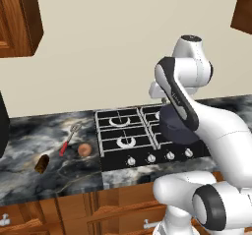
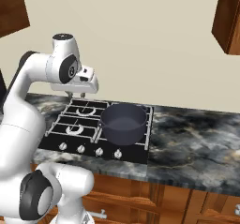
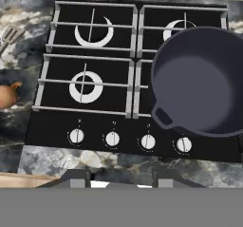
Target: Put the sweet potato and onion in the pot. Retrieve the spatula and lightly stir the vegetables in the pot.
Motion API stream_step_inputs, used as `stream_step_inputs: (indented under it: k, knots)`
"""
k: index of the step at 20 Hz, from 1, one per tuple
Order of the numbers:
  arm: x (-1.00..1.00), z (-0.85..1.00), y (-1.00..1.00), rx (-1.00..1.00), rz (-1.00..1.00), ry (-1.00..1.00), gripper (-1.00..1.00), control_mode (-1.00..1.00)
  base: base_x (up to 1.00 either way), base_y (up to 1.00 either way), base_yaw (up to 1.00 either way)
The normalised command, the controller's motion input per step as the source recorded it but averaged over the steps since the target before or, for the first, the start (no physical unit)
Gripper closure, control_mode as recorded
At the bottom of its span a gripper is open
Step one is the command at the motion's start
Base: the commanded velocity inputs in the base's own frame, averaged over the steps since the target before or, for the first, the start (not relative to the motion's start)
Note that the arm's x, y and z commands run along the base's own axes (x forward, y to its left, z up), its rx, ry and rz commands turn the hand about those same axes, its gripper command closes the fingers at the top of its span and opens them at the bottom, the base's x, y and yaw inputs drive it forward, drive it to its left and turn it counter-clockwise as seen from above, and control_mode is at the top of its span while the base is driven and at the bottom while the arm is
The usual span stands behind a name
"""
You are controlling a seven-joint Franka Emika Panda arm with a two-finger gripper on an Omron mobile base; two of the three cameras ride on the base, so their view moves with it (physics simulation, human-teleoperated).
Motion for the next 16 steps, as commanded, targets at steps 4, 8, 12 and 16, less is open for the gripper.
stream_step_inputs:
  k: [4, 8, 12, 16]
  knots:
    - [0.00, -0.23, 0.56, -0.03, -0.03, -0.01, -1.00, -1.00, 0.00, 0.00, 0.00]
    - [0.05, -0.63, 1.00, -0.18, -0.11, 0.00, -1.00, -1.00, 0.00, 0.00, 0.00]
    - [0.39, -0.84, 1.00, -0.06, -0.09, 0.00, -1.00, -1.00, 0.00, 0.00, 0.00]
    - [0.76, -0.54, 1.00, 0.00, -0.14, 0.00, -1.00, -1.00, 0.00, 0.00, 0.00]
